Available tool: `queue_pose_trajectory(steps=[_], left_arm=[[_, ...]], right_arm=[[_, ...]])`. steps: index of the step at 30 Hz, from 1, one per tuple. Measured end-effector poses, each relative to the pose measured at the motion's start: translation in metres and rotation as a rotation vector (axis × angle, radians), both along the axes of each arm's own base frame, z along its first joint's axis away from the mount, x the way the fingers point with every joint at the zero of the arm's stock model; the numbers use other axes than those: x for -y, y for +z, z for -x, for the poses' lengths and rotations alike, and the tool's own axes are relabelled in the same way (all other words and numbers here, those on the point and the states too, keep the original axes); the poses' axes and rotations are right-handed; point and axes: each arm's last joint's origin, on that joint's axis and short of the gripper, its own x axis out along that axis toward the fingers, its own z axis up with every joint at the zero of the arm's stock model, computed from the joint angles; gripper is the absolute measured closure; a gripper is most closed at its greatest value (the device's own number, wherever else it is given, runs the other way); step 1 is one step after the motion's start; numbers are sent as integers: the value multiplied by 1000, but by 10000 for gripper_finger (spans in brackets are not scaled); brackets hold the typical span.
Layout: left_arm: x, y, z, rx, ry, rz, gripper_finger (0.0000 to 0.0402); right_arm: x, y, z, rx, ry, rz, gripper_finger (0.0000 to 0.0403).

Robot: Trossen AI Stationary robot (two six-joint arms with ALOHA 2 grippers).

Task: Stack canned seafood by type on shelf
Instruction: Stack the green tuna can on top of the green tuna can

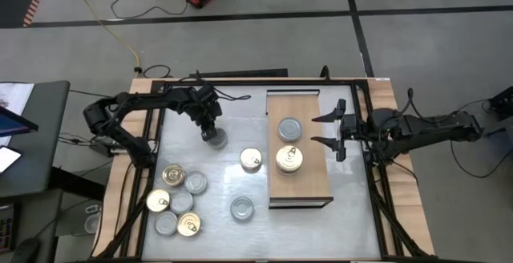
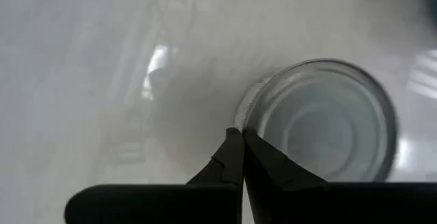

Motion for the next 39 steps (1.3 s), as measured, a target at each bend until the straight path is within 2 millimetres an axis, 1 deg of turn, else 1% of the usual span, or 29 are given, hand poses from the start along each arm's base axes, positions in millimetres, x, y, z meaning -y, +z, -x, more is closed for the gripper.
queue_pose_trajectory(steps=[3, 6, 8, 14, 19, 23, 25, 29, 33, 36, 39], left_arm=[[-1, 0, 1, -18, 11, -25, 401], [-4, -2, 4, -75, 60, -76, 402], [-6, -4, 7, -103, 79, -78, 401], [-6, -3, 7, -121, 84, -123, 401], [-10, -2, 9, -196, 126, -236, 401], [-7, 1, 8, -197, 93, -265, 401], [0, 6, 4, -163, 32, -266, 401], [25, 21, -4, -98, -84, -292, 401], [52, 36, -8, -81, -136, -381, 394], [74, 41, -8, -105, -215, -428, 371], [97, 39, -16, -113, -299, -483, 336]], right_arm=[[0, 0, 0, 0, 0, -7, 108], [0, 0, 0, -1, 0, -12, 108], [0, 0, 0, -1, 0, -18, 108], [0, 0, 0, -1, 0, -18, 108], [0, 0, 0, -2, 0, -17, 108], [0, -1, 0, -8, -1, -25, 108], [0, -2, 0, -17, -1, -27, 108], [0, -2, 0, -19, -2, -36, 108], [0, -4, 0, -37, -4, -59, 108], [0, -5, 1, -45, -6, -72, 108], [0, -5, 0, -45, -7, -77, 108]])
